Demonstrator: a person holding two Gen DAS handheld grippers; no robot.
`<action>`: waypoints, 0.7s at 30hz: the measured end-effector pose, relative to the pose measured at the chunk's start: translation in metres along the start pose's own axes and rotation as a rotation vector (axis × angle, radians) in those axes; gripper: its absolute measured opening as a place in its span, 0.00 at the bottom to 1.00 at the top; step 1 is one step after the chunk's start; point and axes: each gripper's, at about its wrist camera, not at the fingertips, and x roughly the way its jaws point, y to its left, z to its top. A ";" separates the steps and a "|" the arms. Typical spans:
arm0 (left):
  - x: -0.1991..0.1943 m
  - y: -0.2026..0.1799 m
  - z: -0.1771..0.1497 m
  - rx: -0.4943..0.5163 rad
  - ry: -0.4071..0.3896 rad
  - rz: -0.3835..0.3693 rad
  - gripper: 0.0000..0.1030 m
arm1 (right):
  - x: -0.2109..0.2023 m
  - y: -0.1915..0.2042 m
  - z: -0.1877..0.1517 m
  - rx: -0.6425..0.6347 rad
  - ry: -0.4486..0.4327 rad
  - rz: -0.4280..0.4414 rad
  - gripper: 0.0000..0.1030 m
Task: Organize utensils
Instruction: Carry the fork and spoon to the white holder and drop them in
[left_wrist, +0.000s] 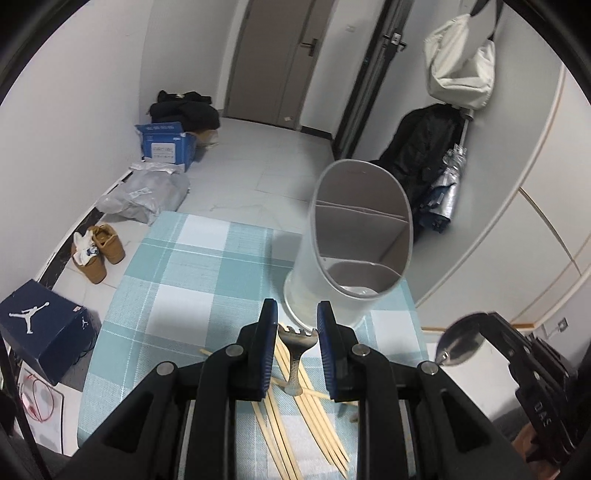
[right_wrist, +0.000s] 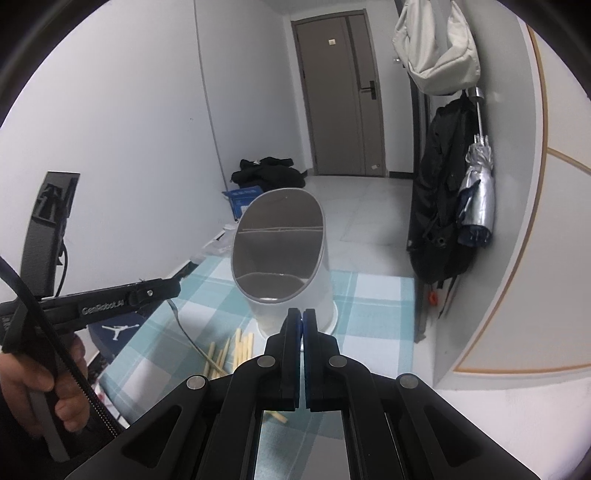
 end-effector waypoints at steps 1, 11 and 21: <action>-0.001 -0.001 0.000 0.008 0.002 -0.008 0.17 | 0.000 0.000 0.001 0.001 0.000 -0.001 0.01; -0.022 -0.013 0.015 0.078 -0.001 -0.049 0.17 | -0.010 0.003 0.014 -0.006 -0.018 -0.011 0.01; -0.047 -0.030 0.067 0.101 -0.018 -0.128 0.17 | -0.041 0.004 0.070 -0.043 -0.094 0.018 0.01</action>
